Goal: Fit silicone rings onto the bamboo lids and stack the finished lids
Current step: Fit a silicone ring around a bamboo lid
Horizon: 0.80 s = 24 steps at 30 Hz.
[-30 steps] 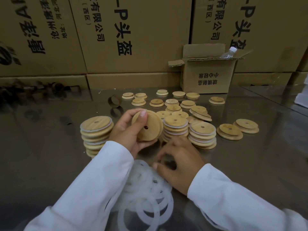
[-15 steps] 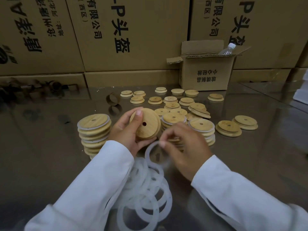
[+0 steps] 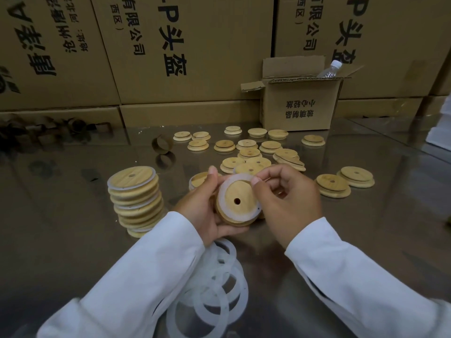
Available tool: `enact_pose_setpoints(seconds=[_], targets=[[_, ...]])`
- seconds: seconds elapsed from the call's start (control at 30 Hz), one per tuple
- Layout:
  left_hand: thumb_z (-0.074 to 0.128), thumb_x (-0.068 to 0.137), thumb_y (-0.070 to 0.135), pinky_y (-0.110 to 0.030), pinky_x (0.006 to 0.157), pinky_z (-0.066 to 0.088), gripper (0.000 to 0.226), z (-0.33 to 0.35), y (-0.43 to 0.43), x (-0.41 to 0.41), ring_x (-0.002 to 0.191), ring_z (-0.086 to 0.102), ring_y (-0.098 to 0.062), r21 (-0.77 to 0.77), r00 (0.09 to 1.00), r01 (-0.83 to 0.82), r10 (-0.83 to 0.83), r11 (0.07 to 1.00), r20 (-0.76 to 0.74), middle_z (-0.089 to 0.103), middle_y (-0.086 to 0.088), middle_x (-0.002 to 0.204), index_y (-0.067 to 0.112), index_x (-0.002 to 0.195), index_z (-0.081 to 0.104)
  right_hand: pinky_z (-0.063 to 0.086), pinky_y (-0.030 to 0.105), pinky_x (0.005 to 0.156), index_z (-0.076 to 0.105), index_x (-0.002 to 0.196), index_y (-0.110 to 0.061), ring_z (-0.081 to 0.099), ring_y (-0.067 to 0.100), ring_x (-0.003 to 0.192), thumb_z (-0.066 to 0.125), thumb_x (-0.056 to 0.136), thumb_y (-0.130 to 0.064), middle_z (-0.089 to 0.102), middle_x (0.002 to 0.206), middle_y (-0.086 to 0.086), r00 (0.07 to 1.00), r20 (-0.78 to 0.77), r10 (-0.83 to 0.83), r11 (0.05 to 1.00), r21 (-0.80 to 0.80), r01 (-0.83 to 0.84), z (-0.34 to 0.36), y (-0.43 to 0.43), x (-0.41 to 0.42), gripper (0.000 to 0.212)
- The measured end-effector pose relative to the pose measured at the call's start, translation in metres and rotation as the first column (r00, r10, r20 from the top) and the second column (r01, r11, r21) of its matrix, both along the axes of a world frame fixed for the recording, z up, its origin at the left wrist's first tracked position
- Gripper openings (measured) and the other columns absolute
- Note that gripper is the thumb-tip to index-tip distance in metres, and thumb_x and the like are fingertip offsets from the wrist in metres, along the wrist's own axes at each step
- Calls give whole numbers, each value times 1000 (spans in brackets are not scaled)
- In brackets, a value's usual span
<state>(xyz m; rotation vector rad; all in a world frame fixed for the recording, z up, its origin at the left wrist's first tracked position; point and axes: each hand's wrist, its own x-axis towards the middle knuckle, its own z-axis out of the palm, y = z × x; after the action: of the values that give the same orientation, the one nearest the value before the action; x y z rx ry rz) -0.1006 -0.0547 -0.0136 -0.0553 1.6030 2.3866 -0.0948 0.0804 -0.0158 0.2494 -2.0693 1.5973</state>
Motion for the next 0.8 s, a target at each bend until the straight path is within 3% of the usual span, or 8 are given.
enact_pose_setpoints(seconds=[0.07,0.17,0.53,0.67,0.8], targets=[[58,70,40,-43,61,58,44,-2,-1,1,91,67,-31,-40,997,9,-12,999,-74,66,-13,106,19,107,64,41,8,54,61,71,-26,54,2,59,66,80,-17,58,55,-6,1000,-1,-1,1000,4,1,0,0,1,14],[60,74,23,-47,71,57,39,-4,-1,2,100,64,-32,-69,988,0,-11,998,-152,65,-15,110,17,113,62,41,9,53,61,71,-27,54,5,58,65,80,-17,59,57,-5,1000,-5,5,1000,-4,-5,-1,0,0,14],[64,65,27,-35,68,58,27,-5,-3,3,98,66,-27,-82,941,-74,42,994,-337,70,-6,103,30,91,73,49,15,66,62,72,-32,60,6,73,66,82,-20,65,74,-9,998,32,48,997,-69,-46,0,1,-2,16],[67,64,25,-31,66,57,35,-5,-4,4,91,69,-22,-111,914,-128,74,986,-400,72,-6,97,21,98,70,44,4,64,60,73,-31,57,1,75,64,83,-17,62,75,-14,999,14,48,997,-57,-47,2,1,-1,18],[66,63,27,-31,68,58,35,-4,-4,4,86,70,-18,-145,880,-216,128,966,-457,73,-4,91,18,97,69,44,8,67,59,75,-31,57,3,79,62,85,-18,62,79,-13,998,21,61,997,-42,-60,2,1,0,17]])
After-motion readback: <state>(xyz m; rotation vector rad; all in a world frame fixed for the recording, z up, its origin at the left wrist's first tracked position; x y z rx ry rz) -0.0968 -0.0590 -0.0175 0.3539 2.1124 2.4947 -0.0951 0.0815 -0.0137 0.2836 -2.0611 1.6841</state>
